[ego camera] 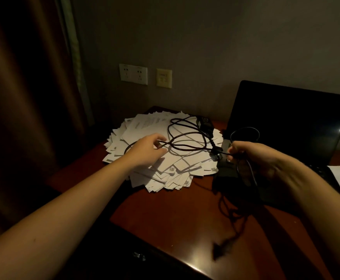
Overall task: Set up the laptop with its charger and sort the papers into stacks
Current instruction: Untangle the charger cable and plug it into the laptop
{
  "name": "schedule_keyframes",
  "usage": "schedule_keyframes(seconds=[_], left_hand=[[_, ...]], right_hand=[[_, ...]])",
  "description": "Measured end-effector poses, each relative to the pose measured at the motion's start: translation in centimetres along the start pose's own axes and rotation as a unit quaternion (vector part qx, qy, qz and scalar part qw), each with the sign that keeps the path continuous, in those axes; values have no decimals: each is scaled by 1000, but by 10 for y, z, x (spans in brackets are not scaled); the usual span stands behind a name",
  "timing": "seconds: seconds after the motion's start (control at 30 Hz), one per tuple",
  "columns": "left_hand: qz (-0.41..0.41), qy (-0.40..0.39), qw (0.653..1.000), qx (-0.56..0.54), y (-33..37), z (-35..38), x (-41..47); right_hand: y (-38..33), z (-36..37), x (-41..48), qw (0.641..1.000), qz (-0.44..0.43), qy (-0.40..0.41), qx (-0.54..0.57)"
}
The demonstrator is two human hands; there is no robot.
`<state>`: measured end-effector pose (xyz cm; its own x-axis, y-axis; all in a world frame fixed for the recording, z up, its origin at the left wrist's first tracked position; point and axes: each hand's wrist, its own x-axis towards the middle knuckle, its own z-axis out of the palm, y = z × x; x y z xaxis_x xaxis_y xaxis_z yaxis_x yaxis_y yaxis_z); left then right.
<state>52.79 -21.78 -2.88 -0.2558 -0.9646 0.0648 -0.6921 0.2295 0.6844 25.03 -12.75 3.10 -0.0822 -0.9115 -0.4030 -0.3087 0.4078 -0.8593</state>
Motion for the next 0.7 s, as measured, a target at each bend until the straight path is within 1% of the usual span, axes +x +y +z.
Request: schedule_keyframes(seconds=[0.07, 0.1, 0.17, 0.23, 0.3, 0.33, 0.4, 0.47, 0.5, 0.53, 0.57, 0.6, 0.63, 0.67, 0.7], left_hand=[[-4, 37, 994, 102, -3, 3, 3], [-8, 36, 988, 147, -4, 2, 3], [-7, 0, 980, 201, -6, 1, 5], [-4, -19, 977, 213, -7, -3, 6], [3, -19, 980, 196, -3, -7, 5], [10, -14, 985, 172, 0, -9, 4], [24, 20, 997, 74, 5, -7, 1], [20, 85, 995, -43, 8, -5, -2], [18, 126, 990, -68, 6, -5, 0], [22, 167, 984, -59, 5, -7, -1], [40, 196, 980, 9, 1, -9, 0], [77, 216, 966, 117, -1, -11, 1], [133, 211, 940, 232, -2, -13, 3], [194, 177, 905, 335, 0, -13, 4], [241, 134, 870, 409, 3, -12, 6]], right_hand=[[-1, -1, -8, 999, 8, -35, 20], [-1, -2, -11, 999, 7, -43, 27], [-1, -3, -16, 998, -6, -36, 44], [1, -4, -13, 995, -22, -3, 93], [1, -4, -9, 988, -29, 32, 150], [0, -3, -7, 985, -34, 46, 164], [-1, -2, -6, 980, -49, 66, 183], [-3, 1, -4, 973, -57, 83, 210], [-5, 3, -3, 969, -58, 88, 222], [-7, 4, -1, 966, -59, 93, 235], [-9, 5, 1, 959, -63, 99, 256], [-12, 6, 4, 949, -69, 109, 286], [-14, 6, 7, 937, -74, 121, 320], [-17, 7, 11, 924, -78, 126, 352], [-20, 7, 14, 913, -77, 125, 380]])
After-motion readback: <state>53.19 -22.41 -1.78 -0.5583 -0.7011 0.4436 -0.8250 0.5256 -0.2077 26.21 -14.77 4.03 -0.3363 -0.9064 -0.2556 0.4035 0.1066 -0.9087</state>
